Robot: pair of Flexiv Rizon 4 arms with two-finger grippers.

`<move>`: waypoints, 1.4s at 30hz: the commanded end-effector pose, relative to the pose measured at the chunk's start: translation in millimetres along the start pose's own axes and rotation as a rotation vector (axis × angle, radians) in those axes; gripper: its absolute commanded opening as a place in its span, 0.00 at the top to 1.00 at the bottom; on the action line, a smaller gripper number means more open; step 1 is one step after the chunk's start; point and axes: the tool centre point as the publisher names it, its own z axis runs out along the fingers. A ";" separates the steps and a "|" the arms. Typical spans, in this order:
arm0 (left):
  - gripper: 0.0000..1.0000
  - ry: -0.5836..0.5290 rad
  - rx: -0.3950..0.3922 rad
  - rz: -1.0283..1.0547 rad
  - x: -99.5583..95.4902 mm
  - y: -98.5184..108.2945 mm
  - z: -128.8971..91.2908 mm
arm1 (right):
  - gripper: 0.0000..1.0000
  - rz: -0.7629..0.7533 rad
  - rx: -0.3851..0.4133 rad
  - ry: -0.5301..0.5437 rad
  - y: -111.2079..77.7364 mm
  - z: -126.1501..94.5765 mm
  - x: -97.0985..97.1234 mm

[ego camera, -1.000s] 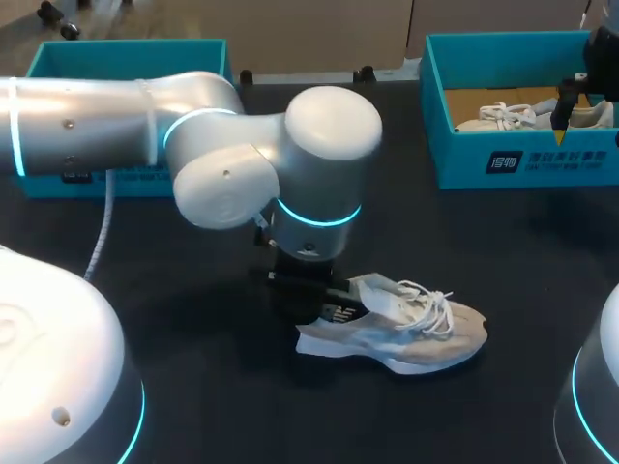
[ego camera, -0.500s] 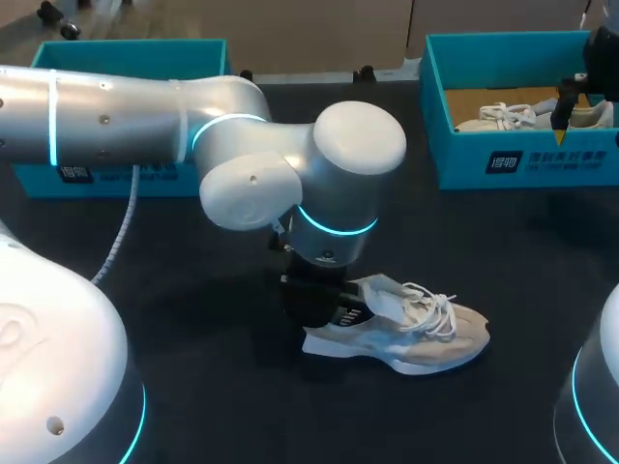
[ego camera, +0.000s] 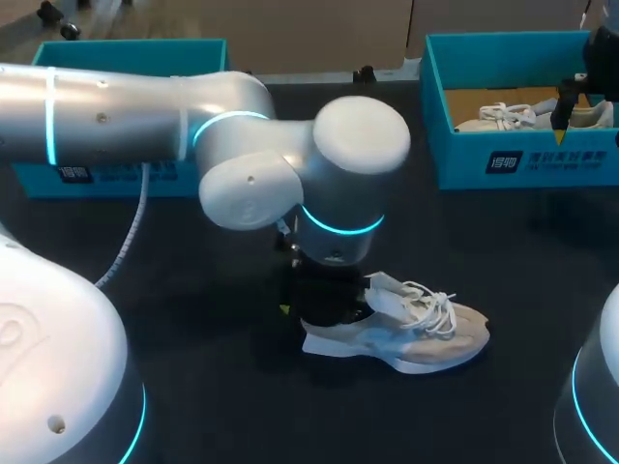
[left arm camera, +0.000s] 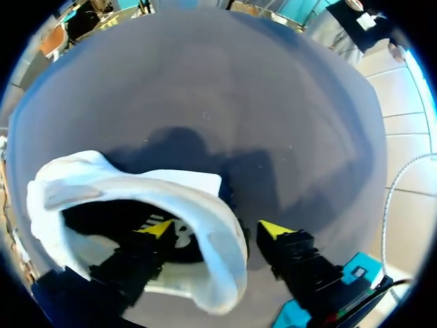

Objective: Take the shoe out of the shoebox, open the shoe tongue, remove and reinsert the insole, then place the shoe into the shoebox

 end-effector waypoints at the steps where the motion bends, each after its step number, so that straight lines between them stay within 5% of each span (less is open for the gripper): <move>1: 0.00 -0.102 0.003 -0.036 28.9 -2.6 -34.5 | 0.00 0.000 -0.002 0.001 -0.7 0.2 -0.1; 5: 0.00 -0.214 0.081 -0.146 38.9 -3.5 -54.9 | 0.00 0.000 -0.002 0.001 -0.7 0.2 -0.1; 8: 0.00 -0.308 0.244 -0.262 51.3 -2.1 -69.2 | 0.00 0.000 -0.002 0.001 -0.7 0.2 -0.1; 22: 0.00 -0.308 0.244 -0.262 51.3 -2.1 -69.2 | 0.00 0.000 -0.002 0.001 -0.7 0.2 -0.1; 26: 0.00 -0.340 0.312 -0.477 63.6 -1.2 -64.7 | 0.00 0.000 -0.002 0.001 -0.7 0.2 -0.1; 33: 0.00 -0.522 0.469 -0.725 105.0 5.1 -72.4 | 0.00 0.000 -0.002 0.001 -0.7 0.2 -0.1; 35: 0.00 -0.603 0.584 -0.802 119.2 10.1 -71.1 | 0.00 0.000 -0.002 0.001 -0.7 0.2 -0.1; 36: 0.00 -0.612 0.707 -0.823 127.4 9.9 -66.6 | 0.00 0.000 -0.002 0.001 -0.7 0.2 -0.1; 37: 0.00 -0.517 0.747 -0.790 128.8 8.7 -61.8 | 0.00 0.000 -0.002 0.001 -0.7 0.2 -0.1; 42: 0.00 -0.517 0.747 -0.790 128.8 8.7 -61.8 | 0.00 0.000 -0.002 0.001 -0.7 0.2 -0.1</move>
